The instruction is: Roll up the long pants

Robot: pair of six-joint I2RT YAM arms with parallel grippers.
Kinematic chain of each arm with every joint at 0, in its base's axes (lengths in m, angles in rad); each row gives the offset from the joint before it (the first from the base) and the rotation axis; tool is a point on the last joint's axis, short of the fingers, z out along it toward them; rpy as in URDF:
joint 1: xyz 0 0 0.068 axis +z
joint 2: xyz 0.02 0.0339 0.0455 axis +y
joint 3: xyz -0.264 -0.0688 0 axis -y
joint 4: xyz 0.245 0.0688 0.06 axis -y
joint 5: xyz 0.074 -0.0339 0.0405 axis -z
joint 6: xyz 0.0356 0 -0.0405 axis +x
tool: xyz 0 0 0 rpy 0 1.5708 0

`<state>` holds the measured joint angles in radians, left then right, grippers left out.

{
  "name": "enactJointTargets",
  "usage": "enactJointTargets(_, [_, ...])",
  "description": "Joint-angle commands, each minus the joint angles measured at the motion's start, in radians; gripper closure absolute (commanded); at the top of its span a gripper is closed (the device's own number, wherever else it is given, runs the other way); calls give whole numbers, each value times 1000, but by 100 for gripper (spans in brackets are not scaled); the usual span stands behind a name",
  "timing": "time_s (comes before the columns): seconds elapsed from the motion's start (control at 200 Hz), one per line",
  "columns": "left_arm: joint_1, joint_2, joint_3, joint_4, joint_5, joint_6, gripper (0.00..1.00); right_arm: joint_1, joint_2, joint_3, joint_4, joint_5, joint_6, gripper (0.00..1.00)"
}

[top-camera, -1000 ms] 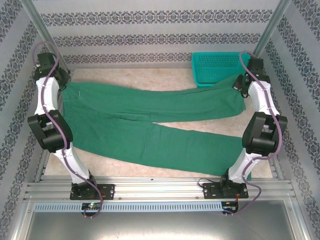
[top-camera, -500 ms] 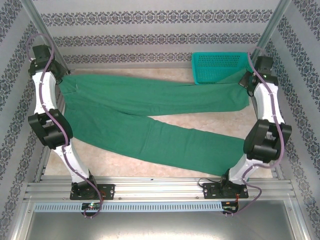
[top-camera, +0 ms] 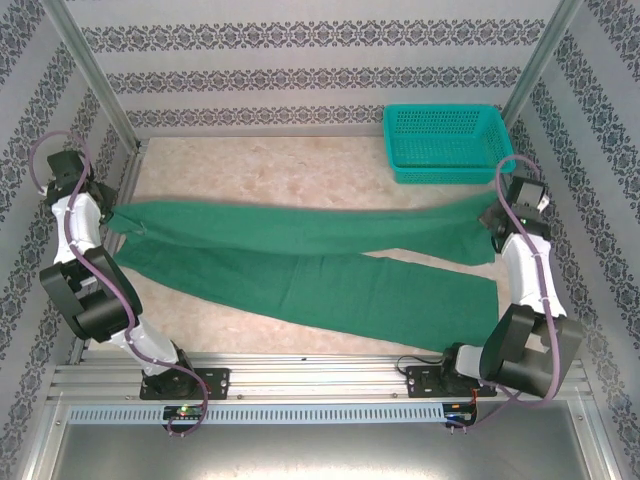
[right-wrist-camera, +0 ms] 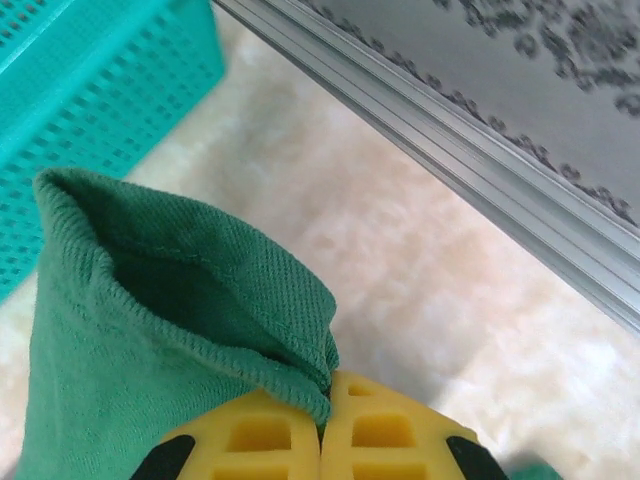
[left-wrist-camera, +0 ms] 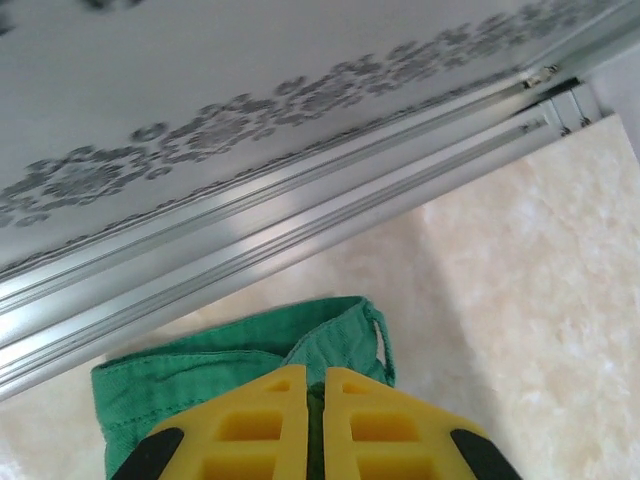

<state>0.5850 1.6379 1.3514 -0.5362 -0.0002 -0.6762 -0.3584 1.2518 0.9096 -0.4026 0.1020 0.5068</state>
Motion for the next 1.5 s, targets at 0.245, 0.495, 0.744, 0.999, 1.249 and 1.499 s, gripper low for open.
enactJointTargets(0.245, [36,-68,-155,129,-39,-85,100,-29,-397,-293,1,122,131,100])
enactJointTargets(0.495, [36,-68,-186,146,-41,-77,100,-31,-628,-412,-64,108,126,100])
enactJointTargets(0.744, [-15,47,29,105,36,-79,100,-31,-538,-418,-4,77,116,100])
enactJointTargets(0.999, [-116,295,442,-40,39,-57,100,-33,-387,-315,30,60,88,100])
enactJointTargets(1.249, [-139,421,524,-101,4,-41,100,-31,-400,-301,12,18,65,100])
enactJointTargets(1.499, [-62,291,117,60,18,-119,100,-30,-555,-337,-120,-4,52,100])
